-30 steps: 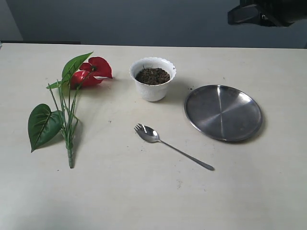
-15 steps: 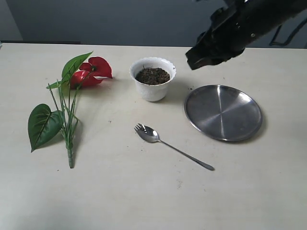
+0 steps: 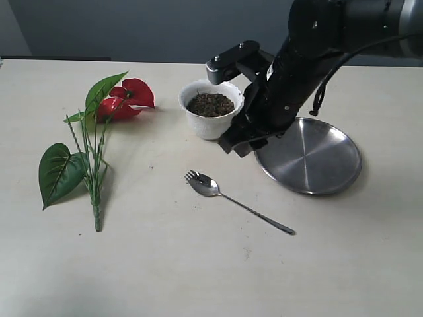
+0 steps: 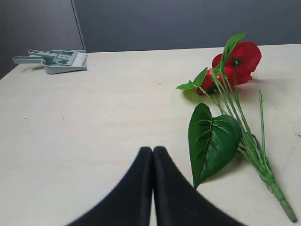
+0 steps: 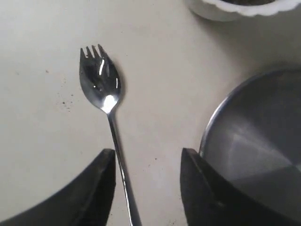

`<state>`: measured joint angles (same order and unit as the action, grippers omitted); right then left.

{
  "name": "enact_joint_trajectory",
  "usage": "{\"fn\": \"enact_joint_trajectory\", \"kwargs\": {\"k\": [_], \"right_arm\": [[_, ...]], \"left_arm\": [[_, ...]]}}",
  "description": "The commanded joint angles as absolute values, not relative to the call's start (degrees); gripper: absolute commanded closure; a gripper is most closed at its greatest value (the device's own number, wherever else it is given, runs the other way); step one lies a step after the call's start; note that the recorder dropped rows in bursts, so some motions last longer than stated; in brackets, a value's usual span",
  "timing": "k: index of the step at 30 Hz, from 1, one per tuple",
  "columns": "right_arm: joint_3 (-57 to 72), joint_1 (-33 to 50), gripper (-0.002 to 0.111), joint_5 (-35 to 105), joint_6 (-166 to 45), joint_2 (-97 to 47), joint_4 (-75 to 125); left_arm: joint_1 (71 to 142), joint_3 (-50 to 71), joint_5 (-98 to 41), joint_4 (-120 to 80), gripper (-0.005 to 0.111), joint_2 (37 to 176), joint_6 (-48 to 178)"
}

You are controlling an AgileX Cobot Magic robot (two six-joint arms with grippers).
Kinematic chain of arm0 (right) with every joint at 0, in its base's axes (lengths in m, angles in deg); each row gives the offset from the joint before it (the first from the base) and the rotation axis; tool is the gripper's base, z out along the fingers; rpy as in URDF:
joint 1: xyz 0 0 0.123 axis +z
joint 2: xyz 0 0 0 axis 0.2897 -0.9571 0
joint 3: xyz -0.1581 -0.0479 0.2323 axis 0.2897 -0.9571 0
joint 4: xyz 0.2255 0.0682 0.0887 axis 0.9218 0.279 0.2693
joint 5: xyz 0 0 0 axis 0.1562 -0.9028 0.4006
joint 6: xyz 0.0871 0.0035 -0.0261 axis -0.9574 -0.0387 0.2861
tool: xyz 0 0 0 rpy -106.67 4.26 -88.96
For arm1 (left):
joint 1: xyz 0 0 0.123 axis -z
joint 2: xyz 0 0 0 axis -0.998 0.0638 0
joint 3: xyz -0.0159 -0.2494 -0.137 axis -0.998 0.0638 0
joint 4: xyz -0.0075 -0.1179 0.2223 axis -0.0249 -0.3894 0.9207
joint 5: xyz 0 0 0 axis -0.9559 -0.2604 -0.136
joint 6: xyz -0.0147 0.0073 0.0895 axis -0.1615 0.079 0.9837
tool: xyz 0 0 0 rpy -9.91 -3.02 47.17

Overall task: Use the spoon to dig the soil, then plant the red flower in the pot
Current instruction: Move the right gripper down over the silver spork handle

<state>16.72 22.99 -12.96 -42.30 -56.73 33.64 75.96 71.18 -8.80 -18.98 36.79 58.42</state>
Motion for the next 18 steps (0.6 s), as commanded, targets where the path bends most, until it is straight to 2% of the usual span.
{"fn": "enact_joint_trajectory", "kwargs": {"k": [1,18], "right_arm": [[17.2,24.9,0.065,-10.8,-41.4,-59.2,33.4],[22.9,26.6,0.064,-15.4,-41.4,-68.1,31.5]], "left_arm": [[76.2,71.5,-9.3,-18.8,0.106,36.5,58.3],[76.2,71.5,-9.3,-18.8,0.106,36.5,58.3]]}}
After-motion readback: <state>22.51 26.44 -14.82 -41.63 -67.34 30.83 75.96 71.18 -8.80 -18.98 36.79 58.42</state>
